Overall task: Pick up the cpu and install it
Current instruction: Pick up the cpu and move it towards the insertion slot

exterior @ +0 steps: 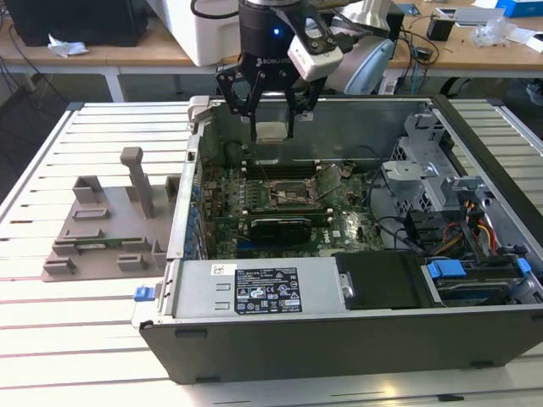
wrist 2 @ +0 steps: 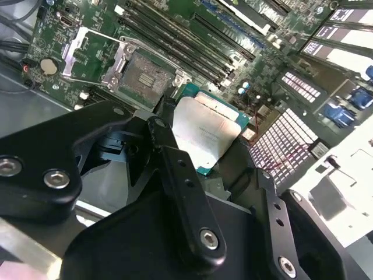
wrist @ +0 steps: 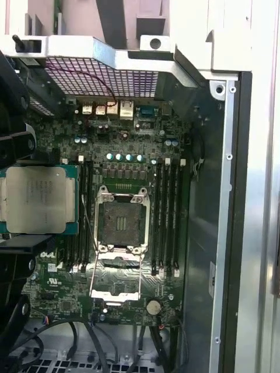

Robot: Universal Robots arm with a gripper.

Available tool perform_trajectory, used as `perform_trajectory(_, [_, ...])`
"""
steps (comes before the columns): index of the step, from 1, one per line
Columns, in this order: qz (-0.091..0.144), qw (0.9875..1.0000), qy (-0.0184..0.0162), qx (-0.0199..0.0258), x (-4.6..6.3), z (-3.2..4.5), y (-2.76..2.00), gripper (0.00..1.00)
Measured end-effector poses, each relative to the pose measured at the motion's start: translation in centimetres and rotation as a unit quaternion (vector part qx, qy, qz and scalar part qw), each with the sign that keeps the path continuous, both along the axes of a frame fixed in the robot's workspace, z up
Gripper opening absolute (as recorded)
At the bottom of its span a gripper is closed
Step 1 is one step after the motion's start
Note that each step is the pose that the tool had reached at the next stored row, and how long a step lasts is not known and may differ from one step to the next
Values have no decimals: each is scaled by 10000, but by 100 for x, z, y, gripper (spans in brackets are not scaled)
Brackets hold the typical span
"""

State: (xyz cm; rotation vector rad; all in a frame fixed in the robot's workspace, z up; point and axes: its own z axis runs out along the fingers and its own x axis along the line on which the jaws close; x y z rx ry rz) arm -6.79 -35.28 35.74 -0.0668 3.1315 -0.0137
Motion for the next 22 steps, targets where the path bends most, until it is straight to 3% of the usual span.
perform_trajectory(3, [0,10000,4,-1,33,-65,48,55])
perform_trajectory(6, [0,10000,6,-4,84,-126,127,55])
perform_trajectory(22, [0,10000,7,-4,145,-378,142,55])
